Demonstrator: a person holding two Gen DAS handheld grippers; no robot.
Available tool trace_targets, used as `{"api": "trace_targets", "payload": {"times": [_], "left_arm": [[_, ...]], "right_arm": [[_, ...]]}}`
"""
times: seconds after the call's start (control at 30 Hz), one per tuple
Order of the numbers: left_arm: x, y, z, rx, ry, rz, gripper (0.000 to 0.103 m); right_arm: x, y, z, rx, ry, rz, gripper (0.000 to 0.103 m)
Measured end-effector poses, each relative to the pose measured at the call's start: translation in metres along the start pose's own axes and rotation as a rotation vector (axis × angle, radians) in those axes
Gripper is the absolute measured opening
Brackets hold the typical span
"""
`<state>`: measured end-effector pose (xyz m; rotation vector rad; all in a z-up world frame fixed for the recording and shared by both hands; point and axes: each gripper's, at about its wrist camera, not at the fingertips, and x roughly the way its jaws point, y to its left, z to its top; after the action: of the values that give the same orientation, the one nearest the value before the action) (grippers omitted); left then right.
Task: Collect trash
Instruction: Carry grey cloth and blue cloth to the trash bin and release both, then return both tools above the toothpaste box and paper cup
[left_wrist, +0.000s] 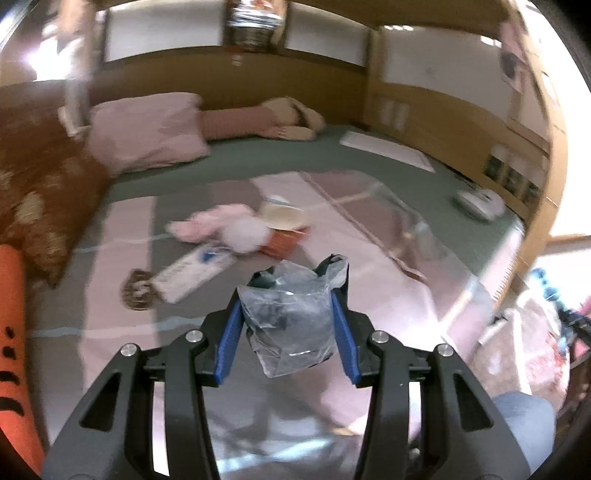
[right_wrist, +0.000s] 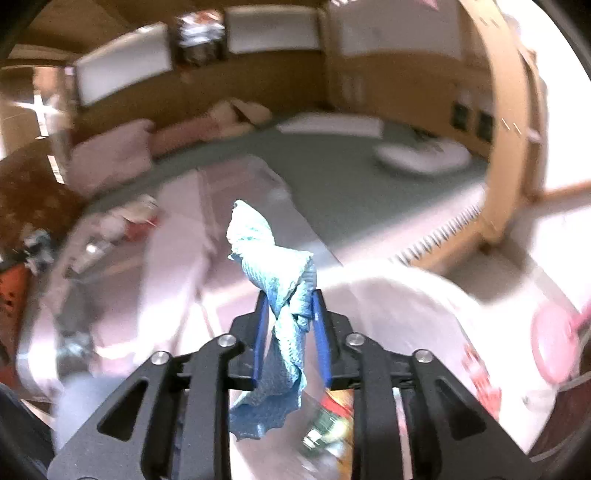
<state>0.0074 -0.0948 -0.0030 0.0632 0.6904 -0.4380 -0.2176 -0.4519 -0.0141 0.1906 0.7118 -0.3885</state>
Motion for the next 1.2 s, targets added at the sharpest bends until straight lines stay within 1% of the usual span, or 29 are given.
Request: {"api": "trace_targets", "payload": {"times": [0.03,0.07,0.13,0.23,0.3,0.33,0.37,0.4,0.43,0.47,0.53,0.57,0.67,0.73,0.8,0.87,0.9,0.97,1.0,1.07,1.1,1.2], "left_arm": [[0.000,-0.011,0.001,0.013,0.003,-0.017,0.046],[-0.001,-0.030,0.002,0.040,0.007,-0.050,0.046],[-0.004,-0.068,0.005,0.100,0.015,-0.120,0.046],[-0.004,-0.147,0.010,0.192,0.051,-0.272,0.047],[-0.006,-0.190,0.010,0.239,0.069,-0.359,0.048],[-0.006,-0.218,0.009,0.264,0.082,-0.415,0.049],[-0.006,-0.245,0.008,0.290,0.093,-0.468,0.053],[-0.005,-0.262,0.006,0.308,0.104,-0.504,0.058],[-0.002,-0.282,0.003,0.336,0.131,-0.554,0.080],[0.001,-0.297,0.000,0.362,0.153,-0.576,0.092],[0.002,-0.305,-0.003,0.379,0.138,-0.548,0.092],[0.003,-0.301,-0.002,0.372,0.132,-0.525,0.094],[0.004,-0.263,0.007,0.305,0.124,-0.470,0.097],[0.004,-0.217,0.016,0.244,0.105,-0.388,0.098],[0.004,-0.178,0.025,0.198,0.086,-0.311,0.098],[-0.001,-0.117,0.032,0.130,0.058,-0.204,0.099],[-0.006,-0.087,0.034,0.096,0.045,-0.146,0.099],[-0.015,-0.039,0.036,0.050,0.019,-0.050,0.099],[-0.020,-0.011,0.034,0.028,-0.001,0.012,0.099],[-0.030,0.026,0.033,-0.010,-0.020,0.096,0.099],[-0.033,0.048,0.029,-0.041,-0.022,0.141,0.099],[-0.037,0.091,0.010,-0.129,-0.030,0.206,0.099]], "right_arm": [[0.001,-0.010,-0.003,0.026,0.008,-0.028,0.059],[-0.005,-0.018,-0.003,0.061,-0.020,-0.037,0.069],[-0.024,-0.031,0.002,0.120,-0.096,-0.030,0.069],[-0.064,-0.050,0.020,0.221,-0.248,-0.033,0.075],[-0.085,-0.057,0.029,0.258,-0.311,-0.018,0.079],[-0.097,-0.060,0.034,0.267,-0.345,-0.009,0.079],[-0.106,-0.061,0.038,0.267,-0.374,-0.007,0.080],[-0.111,-0.063,0.041,0.266,-0.389,-0.003,0.082],[-0.117,-0.061,0.044,0.263,-0.406,0.005,0.083],[-0.120,-0.061,0.045,0.259,-0.413,0.014,0.083],[-0.122,-0.052,0.047,0.234,-0.418,0.032,0.083],[-0.119,-0.049,0.049,0.223,-0.414,0.036,0.083],[-0.107,-0.027,0.049,0.175,-0.371,0.075,0.083],[-0.094,-0.009,0.052,0.145,-0.343,0.101,0.083],[-0.082,0.013,0.059,0.116,-0.314,0.135,0.083],[-0.071,0.040,0.066,0.086,-0.290,0.180,0.083],[-0.063,0.063,0.071,0.060,-0.271,0.216,0.083],[-0.049,0.102,0.080,0.003,-0.246,0.274,0.083],[-0.045,0.124,0.084,-0.031,-0.238,0.304,0.083],[-0.039,0.163,0.087,-0.088,-0.235,0.354,0.083],[-0.032,0.189,0.089,-0.128,-0.229,0.380,0.083],[-0.010,0.258,0.092,-0.226,-0.191,0.448,0.083]]}}
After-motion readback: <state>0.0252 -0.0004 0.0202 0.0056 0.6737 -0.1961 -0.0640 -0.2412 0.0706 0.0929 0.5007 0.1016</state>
